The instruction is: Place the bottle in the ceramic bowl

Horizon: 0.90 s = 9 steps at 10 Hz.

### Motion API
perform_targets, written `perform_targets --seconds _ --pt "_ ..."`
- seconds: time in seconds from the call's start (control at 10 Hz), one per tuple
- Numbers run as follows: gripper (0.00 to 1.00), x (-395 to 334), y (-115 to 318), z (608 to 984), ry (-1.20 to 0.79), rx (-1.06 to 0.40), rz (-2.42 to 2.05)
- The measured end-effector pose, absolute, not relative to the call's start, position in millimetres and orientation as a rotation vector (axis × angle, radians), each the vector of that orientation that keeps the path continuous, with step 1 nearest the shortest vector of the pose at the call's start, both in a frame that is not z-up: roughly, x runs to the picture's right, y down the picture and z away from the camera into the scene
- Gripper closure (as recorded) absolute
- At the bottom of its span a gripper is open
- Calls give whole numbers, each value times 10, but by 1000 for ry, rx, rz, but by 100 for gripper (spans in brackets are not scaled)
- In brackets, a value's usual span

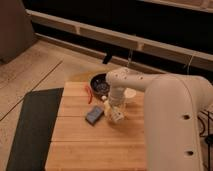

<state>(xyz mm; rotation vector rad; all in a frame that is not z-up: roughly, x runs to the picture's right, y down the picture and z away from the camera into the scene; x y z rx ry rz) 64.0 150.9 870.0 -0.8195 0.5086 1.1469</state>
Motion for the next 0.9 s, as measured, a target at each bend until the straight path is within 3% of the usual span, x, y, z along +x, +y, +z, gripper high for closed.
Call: perform_targets --seconds 0.2,0.7,0.9 --pt "46 707 1506 8731 519 -812 1145" --pt "96 686 1480 8750 518 -807 1137" --pt "100 524 1260 8681 492 -775 1094"
